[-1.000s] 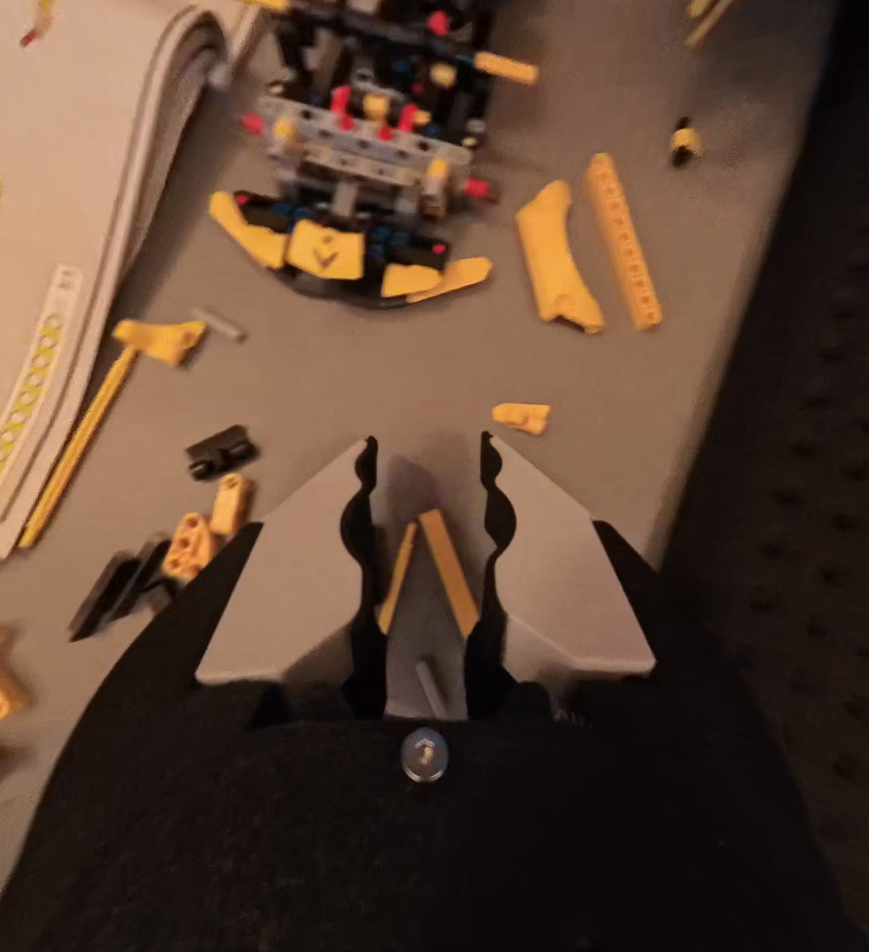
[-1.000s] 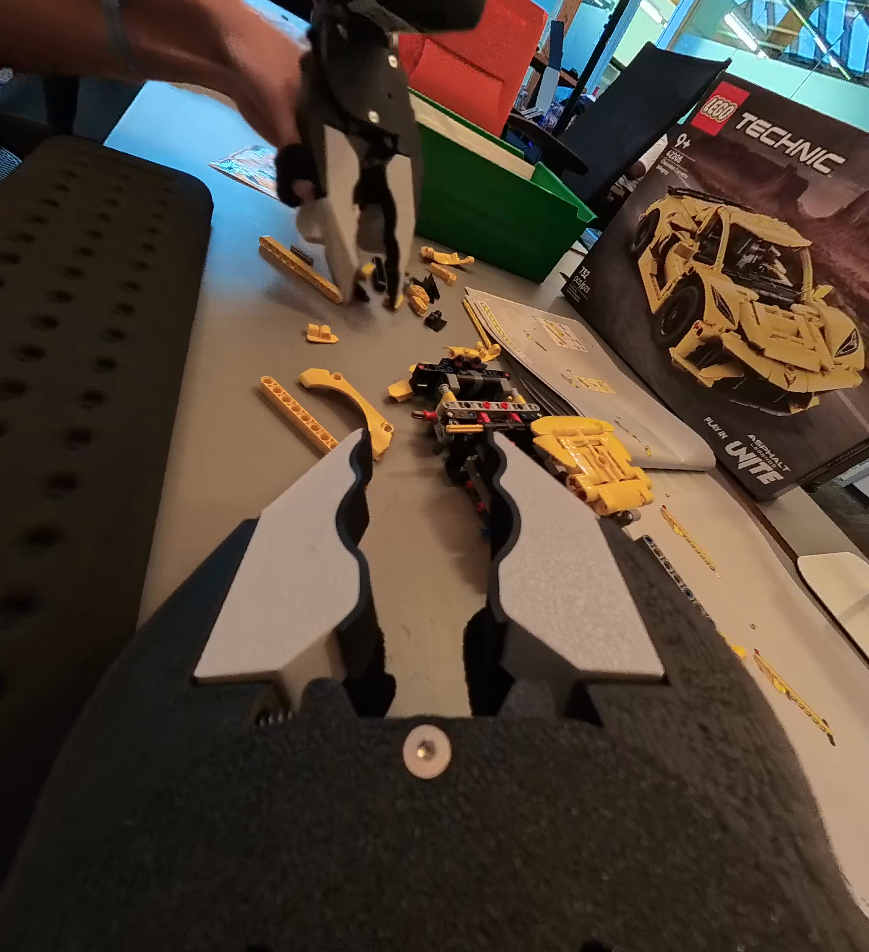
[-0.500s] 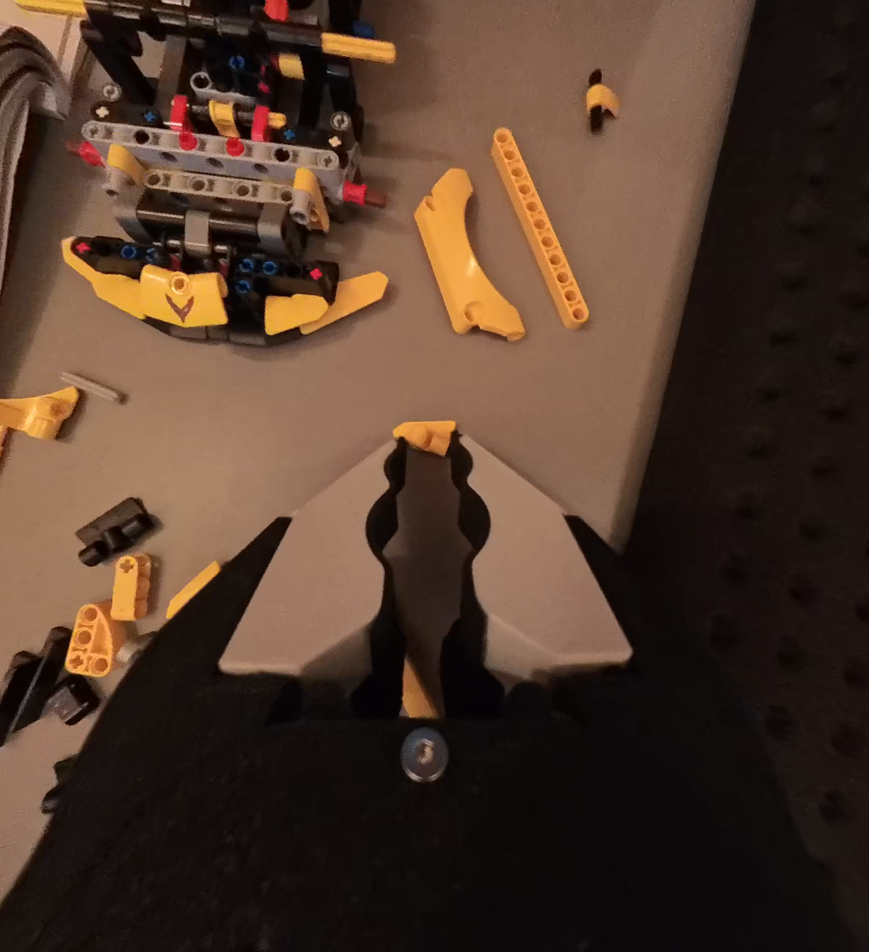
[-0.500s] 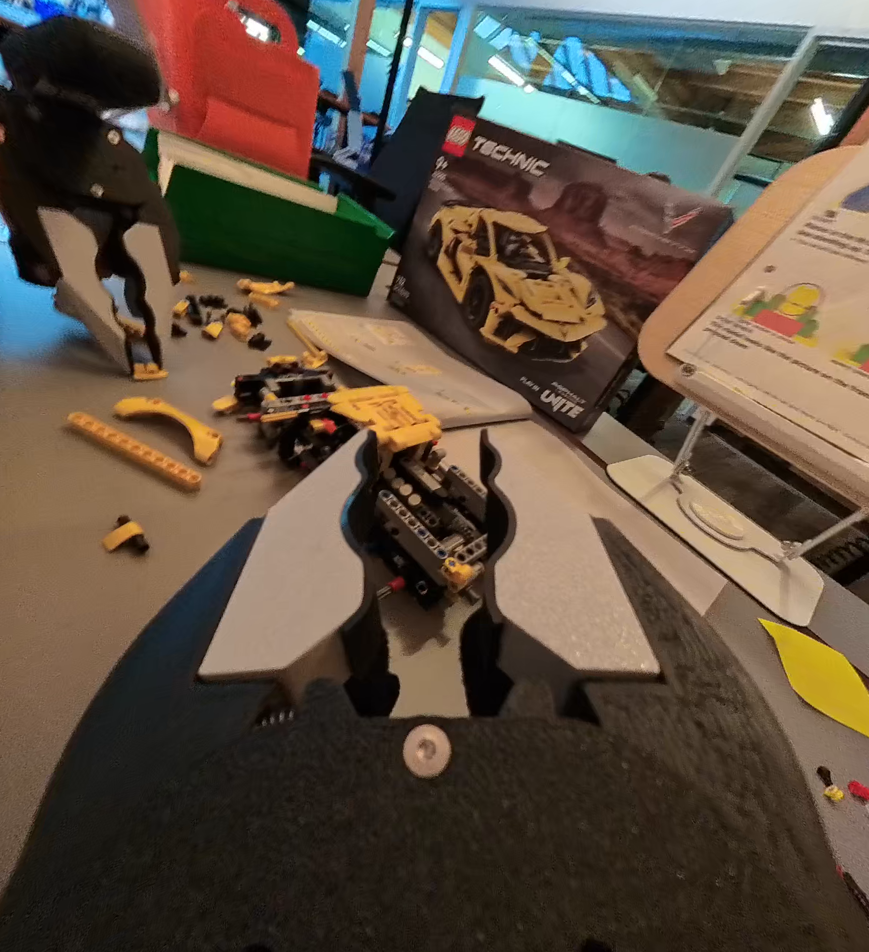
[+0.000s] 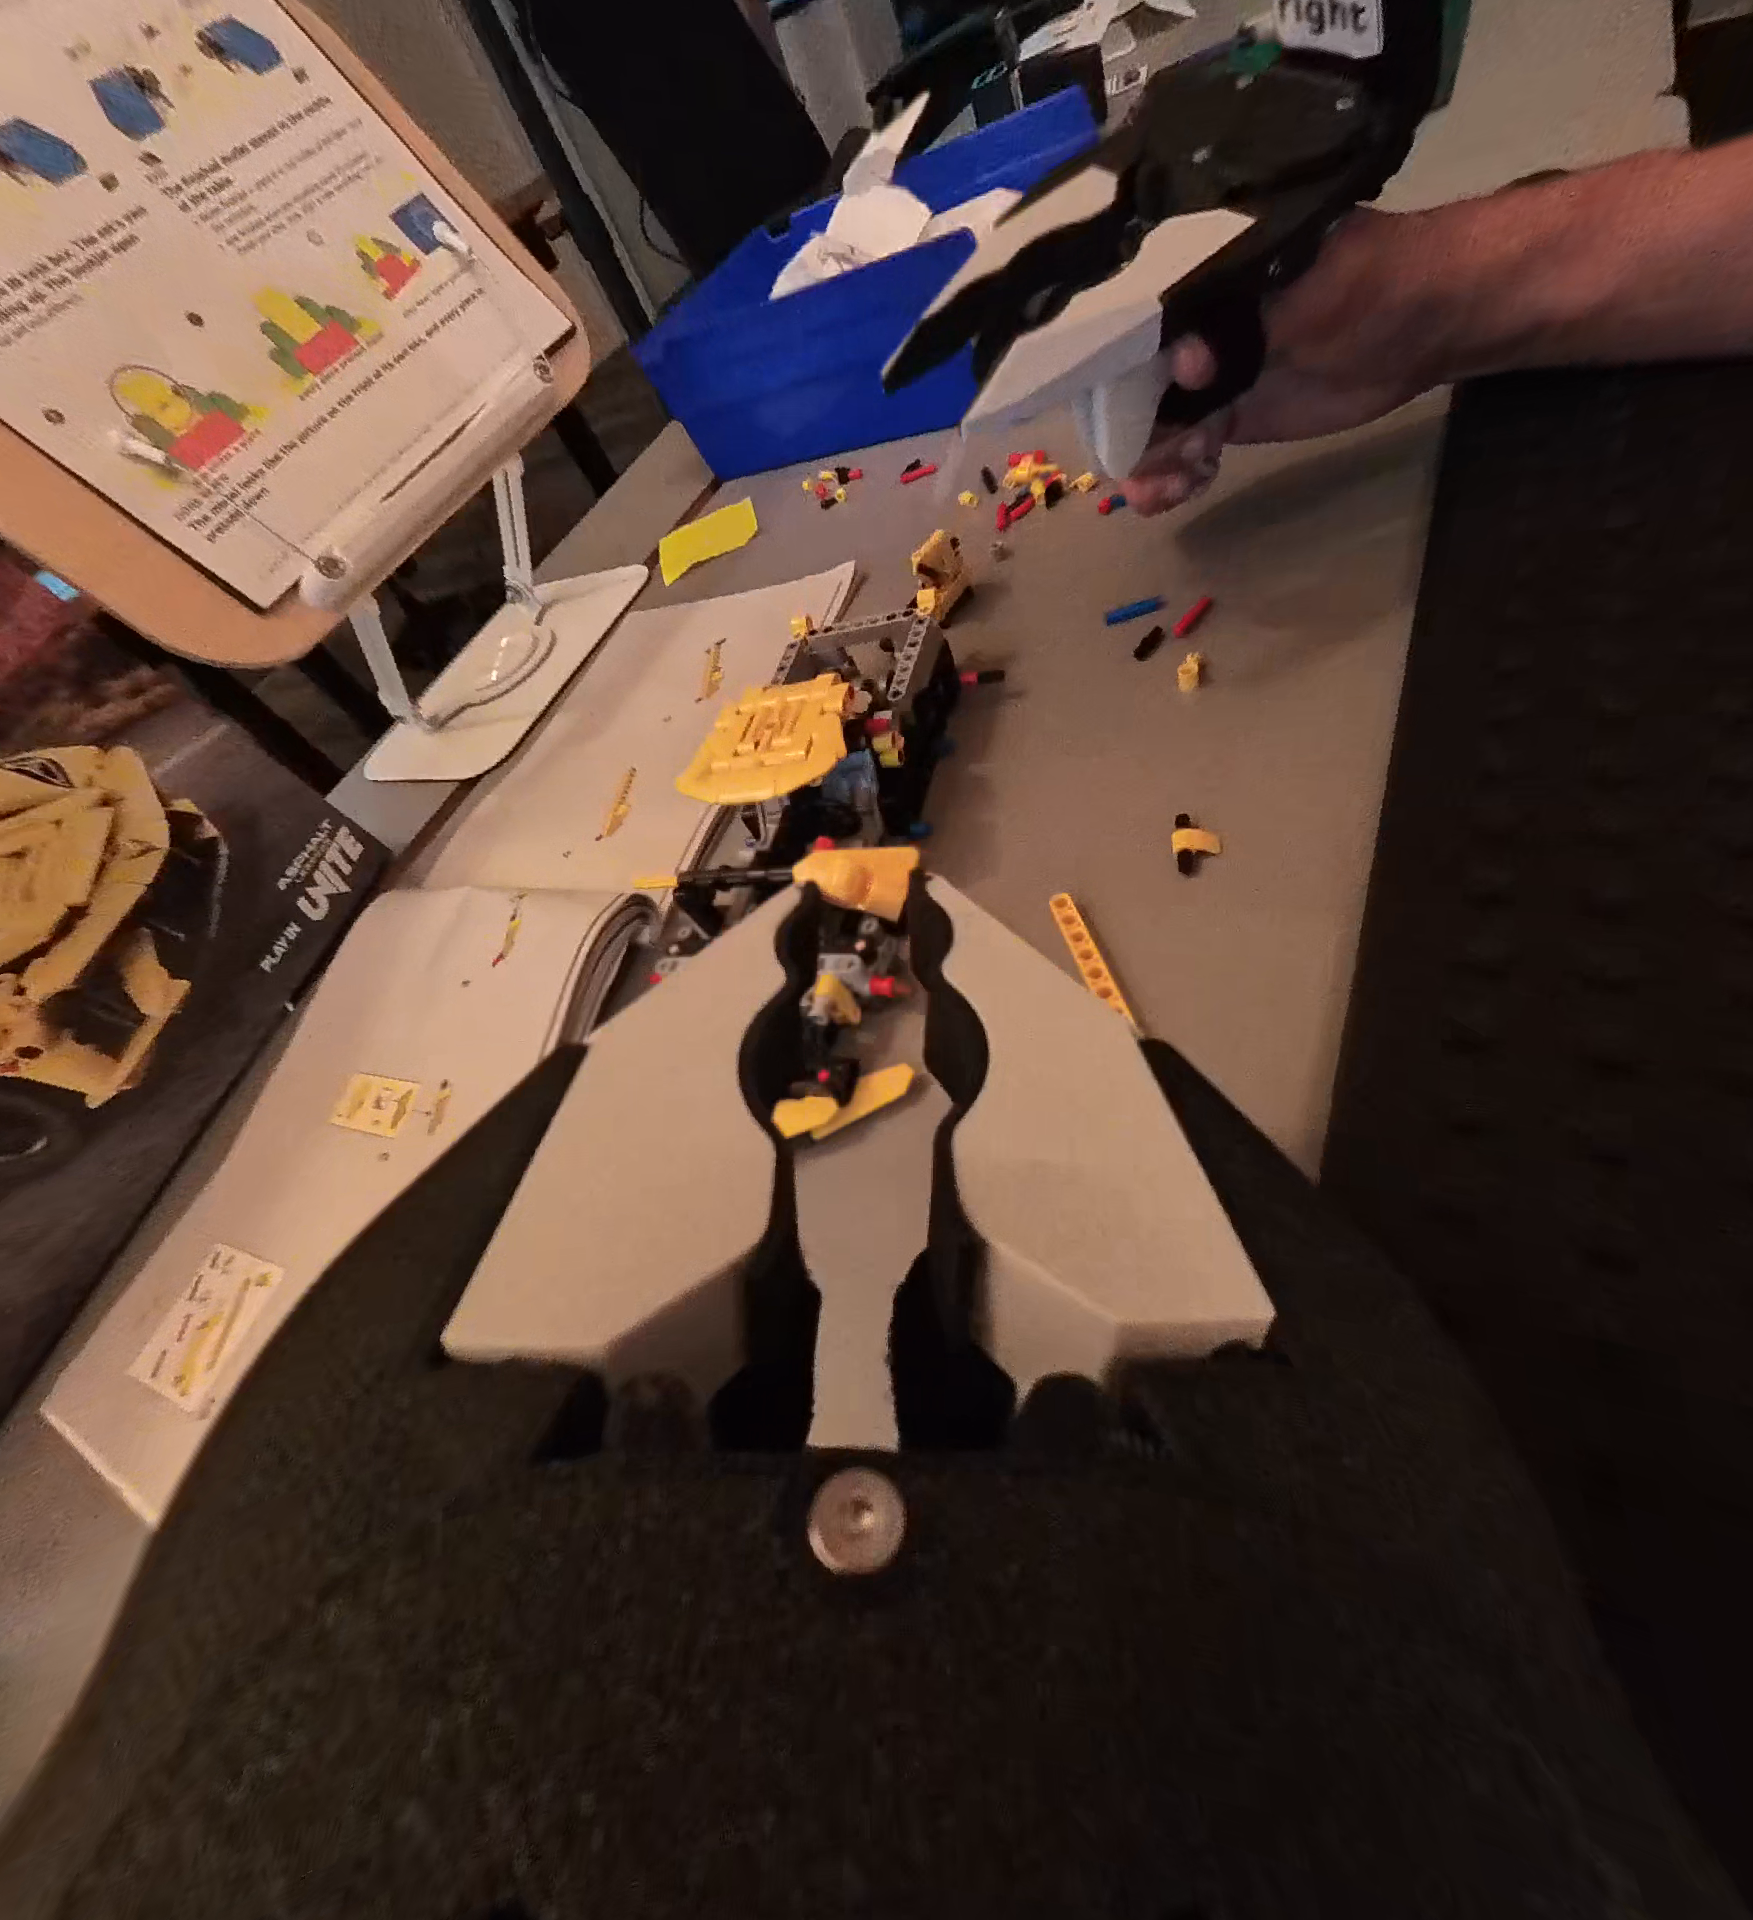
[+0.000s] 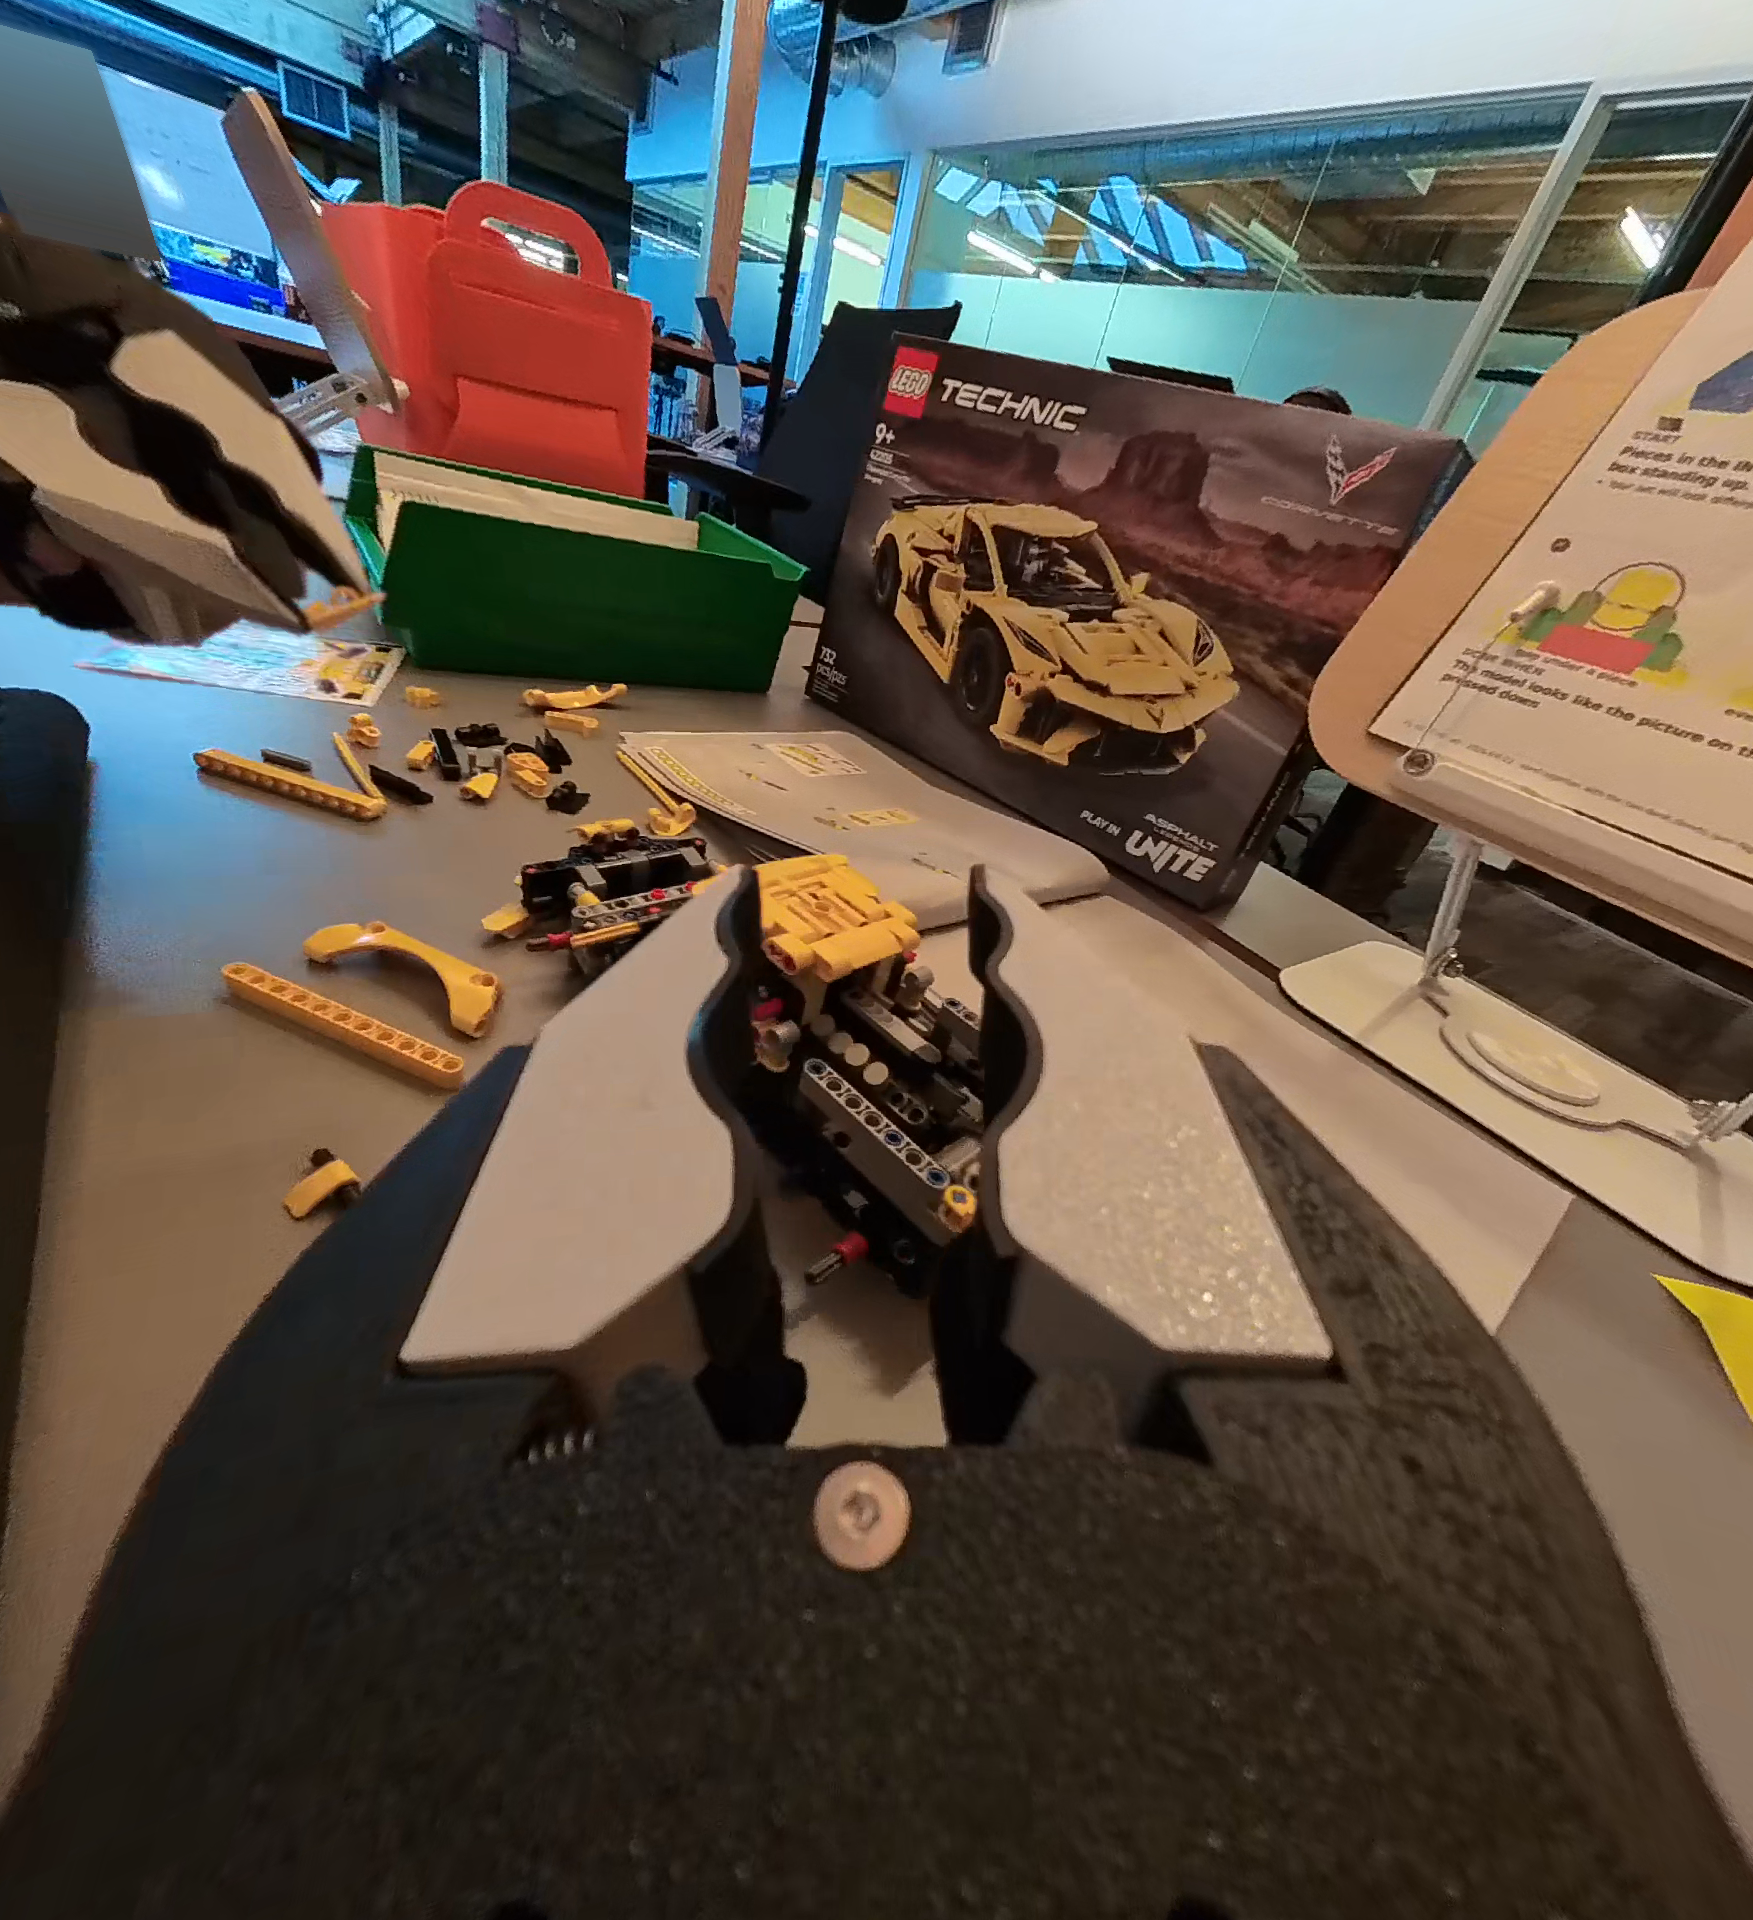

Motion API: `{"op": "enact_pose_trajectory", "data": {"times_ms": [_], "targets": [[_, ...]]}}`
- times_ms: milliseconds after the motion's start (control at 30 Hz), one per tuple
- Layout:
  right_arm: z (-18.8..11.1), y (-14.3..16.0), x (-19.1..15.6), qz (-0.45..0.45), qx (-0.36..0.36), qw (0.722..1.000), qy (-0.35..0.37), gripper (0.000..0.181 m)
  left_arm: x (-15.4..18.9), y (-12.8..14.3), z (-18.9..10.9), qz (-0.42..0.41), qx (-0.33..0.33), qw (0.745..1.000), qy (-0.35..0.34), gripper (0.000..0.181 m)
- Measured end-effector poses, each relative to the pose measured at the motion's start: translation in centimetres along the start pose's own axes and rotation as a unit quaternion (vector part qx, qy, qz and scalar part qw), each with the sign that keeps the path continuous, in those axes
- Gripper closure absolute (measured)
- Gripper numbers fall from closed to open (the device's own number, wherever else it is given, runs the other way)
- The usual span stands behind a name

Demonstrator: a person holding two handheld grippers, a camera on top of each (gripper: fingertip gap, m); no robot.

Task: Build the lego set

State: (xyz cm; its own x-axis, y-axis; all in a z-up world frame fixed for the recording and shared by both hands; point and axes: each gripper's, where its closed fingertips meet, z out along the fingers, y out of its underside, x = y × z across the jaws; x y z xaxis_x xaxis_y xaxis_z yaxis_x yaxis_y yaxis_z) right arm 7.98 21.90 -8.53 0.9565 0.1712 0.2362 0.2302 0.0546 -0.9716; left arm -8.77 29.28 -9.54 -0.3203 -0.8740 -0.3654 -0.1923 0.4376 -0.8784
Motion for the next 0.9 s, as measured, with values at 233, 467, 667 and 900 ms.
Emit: {"op": "enact_pose_trajectory", "data": {"times_ms": [233, 467, 667, 900], "targets": [[0.2, 0.7, 0.2, 0.005, -0.012, 1.000, 0.004, 0.143, -6.9, 2.8, -0.4, 0.042, -0.147, 0.974, -0.170, 0.165], [1.3, 1.4, 0.3, 0.018, -0.027, 0.999, 0.003, 0.142, -13.0, 7.0, 2.4, -0.167, -0.139, 0.926, -0.310, 0.164], [1.6, 2.5, 2.4, 0.018, -0.041, 0.999, 0.027, 0.142, -14.3, 10.0, 2.7, -0.241, -0.143, 0.908, -0.311, 0.165], [1.4, 3.4, 5.1, 0.025, -0.048, 0.996, 0.066, 0.142, -14.7, 11.3, 3.0, -0.297, -0.130, 0.901, -0.287, 0.164]]}}
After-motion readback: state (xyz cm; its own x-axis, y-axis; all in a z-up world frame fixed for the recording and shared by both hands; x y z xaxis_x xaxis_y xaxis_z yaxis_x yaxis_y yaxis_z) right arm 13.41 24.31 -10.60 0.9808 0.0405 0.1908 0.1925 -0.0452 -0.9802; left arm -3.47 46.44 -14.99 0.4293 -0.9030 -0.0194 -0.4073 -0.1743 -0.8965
